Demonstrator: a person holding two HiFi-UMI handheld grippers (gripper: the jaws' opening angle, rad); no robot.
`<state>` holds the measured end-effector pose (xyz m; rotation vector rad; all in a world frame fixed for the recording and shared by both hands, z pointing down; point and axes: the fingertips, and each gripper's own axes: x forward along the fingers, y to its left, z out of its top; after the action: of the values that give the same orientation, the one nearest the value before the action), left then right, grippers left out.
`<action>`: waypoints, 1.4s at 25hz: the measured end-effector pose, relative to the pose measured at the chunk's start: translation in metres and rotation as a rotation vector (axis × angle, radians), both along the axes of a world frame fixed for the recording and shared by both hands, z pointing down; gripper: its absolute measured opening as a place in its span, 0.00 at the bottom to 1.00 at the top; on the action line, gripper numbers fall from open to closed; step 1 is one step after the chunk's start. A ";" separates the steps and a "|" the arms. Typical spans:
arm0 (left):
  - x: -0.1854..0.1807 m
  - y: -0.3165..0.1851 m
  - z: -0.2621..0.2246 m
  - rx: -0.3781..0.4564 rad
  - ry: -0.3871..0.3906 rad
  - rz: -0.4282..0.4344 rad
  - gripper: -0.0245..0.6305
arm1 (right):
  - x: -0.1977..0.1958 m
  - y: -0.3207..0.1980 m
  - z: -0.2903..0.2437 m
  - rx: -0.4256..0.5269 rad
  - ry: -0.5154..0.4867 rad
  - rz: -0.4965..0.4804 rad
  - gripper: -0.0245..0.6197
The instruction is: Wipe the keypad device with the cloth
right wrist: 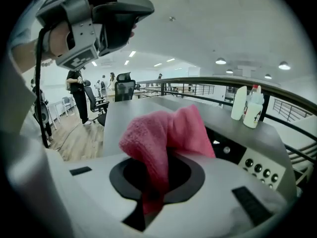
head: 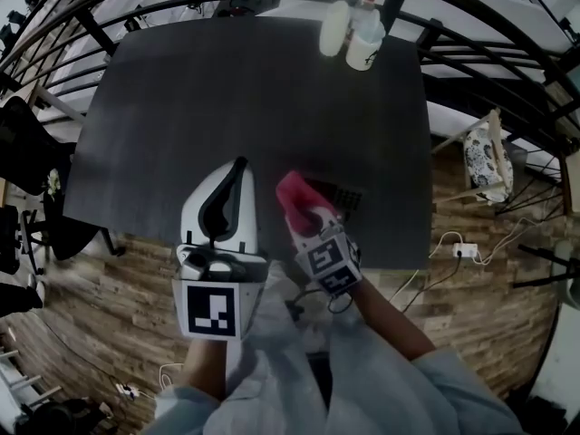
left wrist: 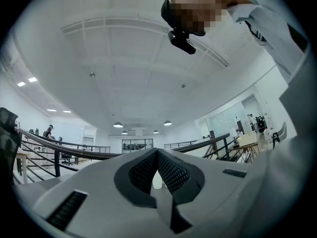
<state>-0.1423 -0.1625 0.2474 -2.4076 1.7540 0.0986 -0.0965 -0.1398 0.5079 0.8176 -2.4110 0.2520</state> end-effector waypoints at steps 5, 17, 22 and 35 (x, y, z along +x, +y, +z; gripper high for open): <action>-0.003 -0.003 0.002 -0.008 0.005 0.004 0.04 | 0.013 0.017 0.021 -0.058 0.022 0.003 0.10; 0.018 -0.010 0.007 -0.011 0.010 0.070 0.04 | 0.073 0.037 0.017 -0.099 -0.001 0.144 0.10; 0.029 -0.013 0.008 -0.012 0.008 0.093 0.04 | 0.095 0.027 -0.012 -0.024 -0.049 0.229 0.10; 0.048 -0.016 0.000 0.014 -0.008 0.124 0.04 | 0.134 -0.026 -0.118 0.282 -0.171 0.410 0.10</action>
<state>-0.0944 -0.1780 0.2475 -2.5025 1.5940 0.1157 0.0371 -0.1660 0.3901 1.4759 -2.4476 0.1428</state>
